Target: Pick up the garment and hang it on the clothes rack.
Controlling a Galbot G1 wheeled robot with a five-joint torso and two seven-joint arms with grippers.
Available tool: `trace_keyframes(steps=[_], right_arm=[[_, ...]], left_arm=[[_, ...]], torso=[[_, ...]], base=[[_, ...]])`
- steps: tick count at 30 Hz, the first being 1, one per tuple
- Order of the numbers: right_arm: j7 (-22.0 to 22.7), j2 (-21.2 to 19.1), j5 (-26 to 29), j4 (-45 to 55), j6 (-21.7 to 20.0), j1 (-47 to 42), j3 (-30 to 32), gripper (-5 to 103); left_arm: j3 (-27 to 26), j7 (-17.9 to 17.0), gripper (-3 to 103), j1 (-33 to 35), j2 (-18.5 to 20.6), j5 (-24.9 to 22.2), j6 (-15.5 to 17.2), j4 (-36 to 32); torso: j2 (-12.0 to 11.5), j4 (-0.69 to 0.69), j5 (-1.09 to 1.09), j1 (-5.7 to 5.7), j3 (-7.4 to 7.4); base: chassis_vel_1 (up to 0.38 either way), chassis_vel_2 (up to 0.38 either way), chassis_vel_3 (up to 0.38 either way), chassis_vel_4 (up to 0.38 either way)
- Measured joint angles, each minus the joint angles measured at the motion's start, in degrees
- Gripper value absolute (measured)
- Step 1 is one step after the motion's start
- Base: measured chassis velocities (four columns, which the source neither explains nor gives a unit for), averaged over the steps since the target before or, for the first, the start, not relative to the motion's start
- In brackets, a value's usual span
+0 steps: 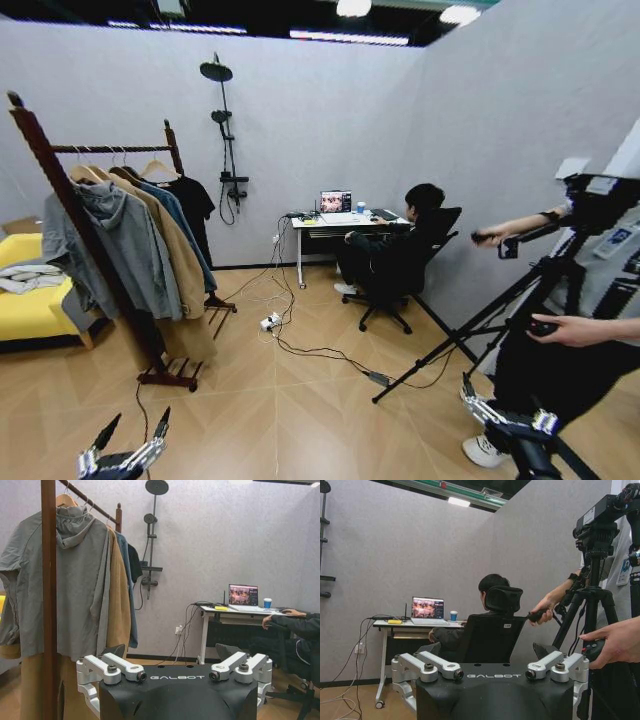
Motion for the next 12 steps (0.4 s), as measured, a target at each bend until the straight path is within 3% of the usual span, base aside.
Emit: trace_keyframes(steps=[12], right_arm=[[0.0,0.0,0.0,0.0,0.0,0.0,0.0,100]], left_arm=[[0.0,0.0,100,0.0,0.0,0.0,0.0,0.0]], torso=[[0.0,0.00,0.00,0.00,0.00]], base=[[0.000,0.000,0.000,0.000]])
